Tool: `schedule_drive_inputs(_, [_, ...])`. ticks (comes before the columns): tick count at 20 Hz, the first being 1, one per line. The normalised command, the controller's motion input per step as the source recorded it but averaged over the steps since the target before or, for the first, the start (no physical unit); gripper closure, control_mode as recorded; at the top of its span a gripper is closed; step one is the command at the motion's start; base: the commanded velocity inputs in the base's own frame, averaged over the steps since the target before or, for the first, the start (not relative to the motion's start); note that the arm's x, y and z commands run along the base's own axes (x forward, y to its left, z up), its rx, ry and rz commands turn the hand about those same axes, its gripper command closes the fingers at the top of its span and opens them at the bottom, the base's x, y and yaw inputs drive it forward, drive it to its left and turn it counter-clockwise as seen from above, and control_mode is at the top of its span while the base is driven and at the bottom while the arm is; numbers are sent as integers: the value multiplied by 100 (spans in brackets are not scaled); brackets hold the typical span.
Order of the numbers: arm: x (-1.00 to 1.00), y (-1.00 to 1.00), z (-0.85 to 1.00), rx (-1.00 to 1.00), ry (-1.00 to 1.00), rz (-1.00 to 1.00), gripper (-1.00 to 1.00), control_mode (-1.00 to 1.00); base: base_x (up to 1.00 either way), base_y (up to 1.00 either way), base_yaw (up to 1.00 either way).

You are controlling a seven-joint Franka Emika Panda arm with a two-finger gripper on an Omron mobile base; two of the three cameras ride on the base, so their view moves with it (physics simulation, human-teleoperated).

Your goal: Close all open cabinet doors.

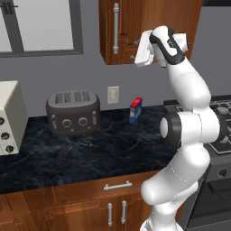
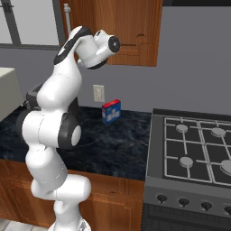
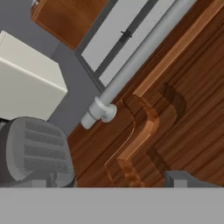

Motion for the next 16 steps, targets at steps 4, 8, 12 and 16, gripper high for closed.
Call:
schedule_drive_inputs(4, [48, 32, -1, -2, 0, -3, -100, -100, 0, 0, 0])
schedule_drive_inputs(8, [-3, 44, -3, -3, 1, 0, -100, -100, 0, 0, 0])
schedule_drive_inputs(12, [-66, 37, 0, 0, 4, 0, -100, -100, 0, 0, 0])
schedule_drive_inputs(16, [-98, 25, 0, 0, 7, 0, -100, -100, 0, 0, 0])
